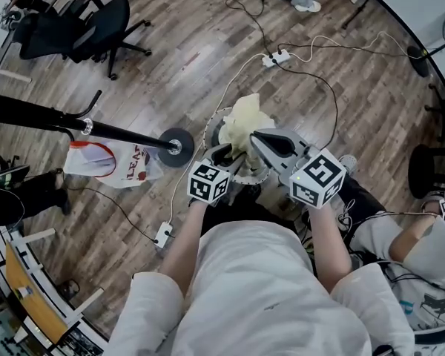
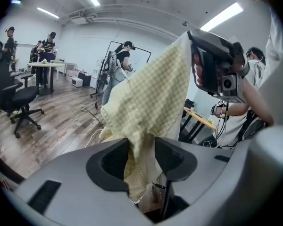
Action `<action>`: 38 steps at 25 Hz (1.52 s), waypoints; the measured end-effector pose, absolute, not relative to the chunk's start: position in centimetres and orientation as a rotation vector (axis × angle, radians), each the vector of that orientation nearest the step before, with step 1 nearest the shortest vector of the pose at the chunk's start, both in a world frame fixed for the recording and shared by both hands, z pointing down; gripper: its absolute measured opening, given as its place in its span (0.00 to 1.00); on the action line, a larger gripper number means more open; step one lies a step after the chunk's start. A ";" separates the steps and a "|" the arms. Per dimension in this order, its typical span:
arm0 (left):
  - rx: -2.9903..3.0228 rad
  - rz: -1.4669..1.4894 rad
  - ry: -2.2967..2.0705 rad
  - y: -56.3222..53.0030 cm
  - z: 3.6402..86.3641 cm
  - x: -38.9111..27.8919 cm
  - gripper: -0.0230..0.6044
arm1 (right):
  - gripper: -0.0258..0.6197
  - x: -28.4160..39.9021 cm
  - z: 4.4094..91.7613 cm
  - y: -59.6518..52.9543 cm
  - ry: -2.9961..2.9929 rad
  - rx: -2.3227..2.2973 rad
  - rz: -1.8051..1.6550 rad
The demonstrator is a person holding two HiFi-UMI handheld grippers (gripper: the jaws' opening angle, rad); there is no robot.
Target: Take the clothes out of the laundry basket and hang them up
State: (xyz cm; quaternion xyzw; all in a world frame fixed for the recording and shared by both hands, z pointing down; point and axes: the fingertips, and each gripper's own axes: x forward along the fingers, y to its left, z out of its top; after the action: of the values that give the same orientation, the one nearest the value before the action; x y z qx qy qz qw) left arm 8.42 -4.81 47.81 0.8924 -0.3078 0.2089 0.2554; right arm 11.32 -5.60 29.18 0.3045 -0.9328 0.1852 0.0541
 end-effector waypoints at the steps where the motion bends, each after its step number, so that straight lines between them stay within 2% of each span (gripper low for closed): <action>1: 2.431 0.573 -0.839 -4.8 47.6 8.3 0.32 | 0.05 11.3 29.0 -5.6 -2.838 0.926 0.559; 6: 2.470 0.585 -0.874 -4.8 46.4 6.9 0.13 | 0.05 11.0 28.6 -5.5 -2.859 0.935 0.547; 8: 2.477 0.583 -0.898 -4.9 45.7 6.0 0.10 | 0.05 10.8 28.7 -5.5 -2.847 0.948 0.551; 18: 2.544 0.470 -1.077 -6.2 38.6 -1.0 0.09 | 0.05 7.8 29.3 -4.1 -2.788 0.950 0.536; 32: 2.749 0.323 -1.143 -5.4 29.6 -7.4 0.09 | 0.06 -0.6 30.1 -0.1 -2.802 0.766 0.470; 38: 2.845 0.204 -1.139 -6.0 25.2 -10.2 0.08 | 0.17 -2.4 29.5 0.1 -2.803 0.697 0.427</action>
State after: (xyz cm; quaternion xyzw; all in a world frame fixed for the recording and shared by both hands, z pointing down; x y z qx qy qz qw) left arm -10.17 -5.98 25.23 0.9258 -0.3705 0.0663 0.0350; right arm -2.40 0.06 29.49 0.2373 -0.9541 0.1453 0.1106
